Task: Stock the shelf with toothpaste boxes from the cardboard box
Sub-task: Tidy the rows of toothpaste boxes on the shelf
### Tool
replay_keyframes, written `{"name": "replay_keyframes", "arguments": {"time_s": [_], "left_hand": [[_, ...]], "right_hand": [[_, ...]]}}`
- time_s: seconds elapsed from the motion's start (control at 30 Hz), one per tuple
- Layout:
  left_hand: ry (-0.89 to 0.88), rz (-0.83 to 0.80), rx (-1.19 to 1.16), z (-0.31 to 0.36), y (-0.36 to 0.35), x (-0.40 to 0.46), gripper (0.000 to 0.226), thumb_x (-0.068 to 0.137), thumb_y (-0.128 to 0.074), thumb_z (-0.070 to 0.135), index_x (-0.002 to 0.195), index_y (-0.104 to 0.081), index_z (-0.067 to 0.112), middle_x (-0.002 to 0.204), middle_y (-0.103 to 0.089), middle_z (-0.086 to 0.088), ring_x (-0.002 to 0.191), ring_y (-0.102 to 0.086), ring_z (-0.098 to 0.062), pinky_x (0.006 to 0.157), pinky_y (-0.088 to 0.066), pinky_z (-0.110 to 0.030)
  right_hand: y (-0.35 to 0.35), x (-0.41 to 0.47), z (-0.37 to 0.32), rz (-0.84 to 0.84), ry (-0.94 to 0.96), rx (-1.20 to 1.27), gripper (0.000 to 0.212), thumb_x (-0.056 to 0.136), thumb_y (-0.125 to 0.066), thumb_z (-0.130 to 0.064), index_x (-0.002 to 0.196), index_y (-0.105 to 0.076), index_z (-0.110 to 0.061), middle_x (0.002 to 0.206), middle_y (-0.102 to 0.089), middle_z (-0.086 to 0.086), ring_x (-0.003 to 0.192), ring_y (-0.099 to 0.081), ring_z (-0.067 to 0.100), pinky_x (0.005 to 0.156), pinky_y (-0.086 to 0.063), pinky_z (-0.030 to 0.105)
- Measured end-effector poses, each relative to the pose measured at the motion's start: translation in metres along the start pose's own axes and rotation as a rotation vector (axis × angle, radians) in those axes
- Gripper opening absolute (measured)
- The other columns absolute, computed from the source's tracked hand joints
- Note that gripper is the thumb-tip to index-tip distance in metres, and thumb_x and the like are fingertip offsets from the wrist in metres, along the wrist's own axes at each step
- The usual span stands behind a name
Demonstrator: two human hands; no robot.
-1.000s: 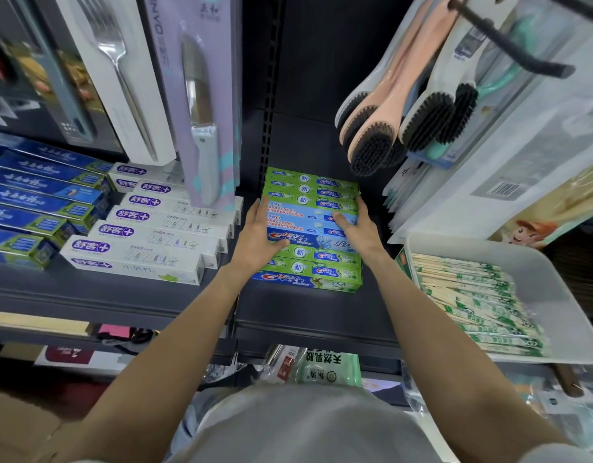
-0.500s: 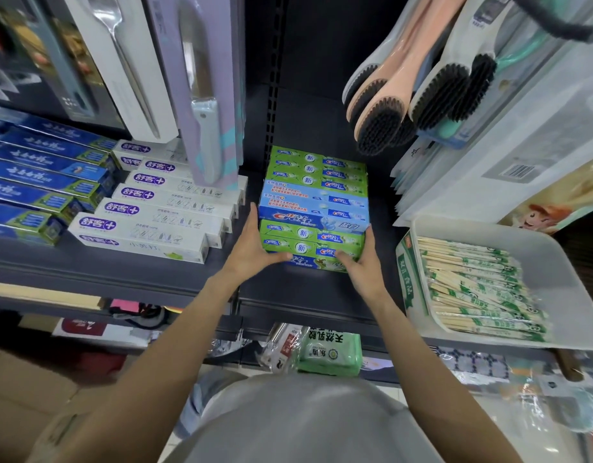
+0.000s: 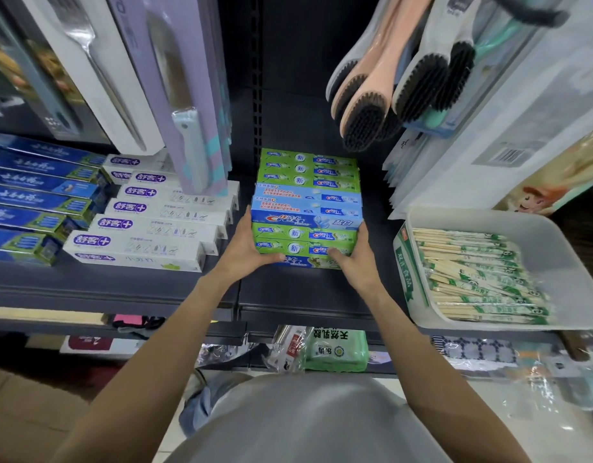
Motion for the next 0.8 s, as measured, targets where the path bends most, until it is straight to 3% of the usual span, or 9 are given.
{"name": "replay_keyframes", "arguments": {"time_s": [0.17,0.3,0.43,0.57,0.63,0.7,0.77,0.8], "left_hand": [[0.032,-0.025,0.027,0.0,-0.002,-0.001,0.091,0.063,-0.085,0.006,0.129,-0.028,0.032,0.114,-0.058,0.017,0.102,-0.058,0.011,0.08,-0.045,-0.005],[0.042,-0.037,0.042,0.003,-0.001,-0.002,0.091,0.065,-0.085,0.008,0.133,-0.028,0.03,0.114,-0.057,0.02,0.103,-0.058,0.007,0.08,-0.046,-0.006],[0.067,-0.039,0.065,0.002,-0.002,-0.003,0.091,0.066,-0.084,0.007,0.135,-0.028,0.026,0.111,-0.056,0.022,0.098,-0.056,0.013,0.076,-0.044,-0.003],[0.111,-0.054,0.106,0.003,-0.001,-0.006,0.091,0.065,-0.085,0.011,0.135,-0.028,0.026,0.114,-0.058,0.017,0.103,-0.057,0.007,0.088,-0.047,-0.018],[0.16,-0.053,0.127,0.005,0.002,-0.01,0.102,0.064,-0.087,0.019,0.142,-0.022,0.018,0.125,-0.059,0.008,0.113,-0.057,-0.004,0.096,-0.046,-0.028],[0.214,-0.047,0.186,0.017,0.003,-0.021,0.105,0.068,-0.084,0.024,0.147,-0.017,0.01,0.138,-0.051,-0.003,0.124,-0.051,-0.018,0.102,-0.041,-0.03],[0.258,-0.087,0.257,0.03,0.004,-0.041,0.081,0.079,-0.075,0.023,0.145,-0.028,0.011,0.146,-0.041,-0.007,0.131,-0.044,-0.022,0.099,-0.034,-0.023],[0.244,-0.123,0.286,0.036,0.003,-0.054,0.069,0.083,-0.07,0.024,0.142,-0.035,0.015,0.144,-0.043,-0.006,0.129,-0.045,-0.023,0.095,-0.034,-0.02]], "right_hand": [[0.005,0.011,-0.005,0.003,-0.065,0.066,0.074,0.084,-0.067,-0.008,0.144,-0.026,-0.018,0.119,-0.056,-0.004,0.106,-0.057,0.012,0.089,-0.047,0.027],[0.005,0.015,-0.003,0.01,-0.087,0.028,0.07,0.083,-0.067,-0.007,0.141,-0.03,-0.016,0.114,-0.056,-0.005,0.103,-0.057,0.013,0.091,-0.048,0.032],[0.004,0.017,0.003,0.03,-0.107,0.037,0.069,0.082,-0.067,-0.006,0.14,-0.031,-0.017,0.115,-0.057,-0.004,0.104,-0.058,0.014,0.092,-0.049,0.036],[0.006,0.016,0.002,0.007,-0.129,0.043,0.07,0.083,-0.066,-0.006,0.142,-0.029,-0.015,0.118,-0.058,-0.002,0.108,-0.059,0.016,0.087,-0.048,0.03],[0.009,0.012,-0.004,0.019,-0.147,0.0,0.08,0.085,-0.065,-0.009,0.149,-0.018,-0.013,0.128,-0.052,-0.001,0.117,-0.052,0.014,0.093,-0.041,0.025],[0.017,-0.004,-0.019,0.081,-0.116,-0.085,0.088,0.086,-0.065,-0.013,0.151,-0.005,-0.007,0.147,-0.035,0.006,0.136,-0.033,0.017,0.11,-0.026,0.027],[0.024,-0.032,-0.044,0.143,-0.003,-0.224,0.085,0.087,-0.063,-0.013,0.15,-0.007,-0.004,0.154,-0.021,0.012,0.143,-0.019,0.023,0.112,-0.014,0.023],[0.023,-0.049,-0.059,0.151,0.086,-0.282,0.08,0.087,-0.063,-0.01,0.149,-0.013,-0.004,0.153,-0.022,0.013,0.142,-0.019,0.024,0.109,-0.012,0.015]]}}
Point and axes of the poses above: each hand's wrist, its own x-axis towards the middle knuckle, its own y-axis out of the back of the hand, z = x × y, the point moved 8 cm from there along x, towards the middle knuckle
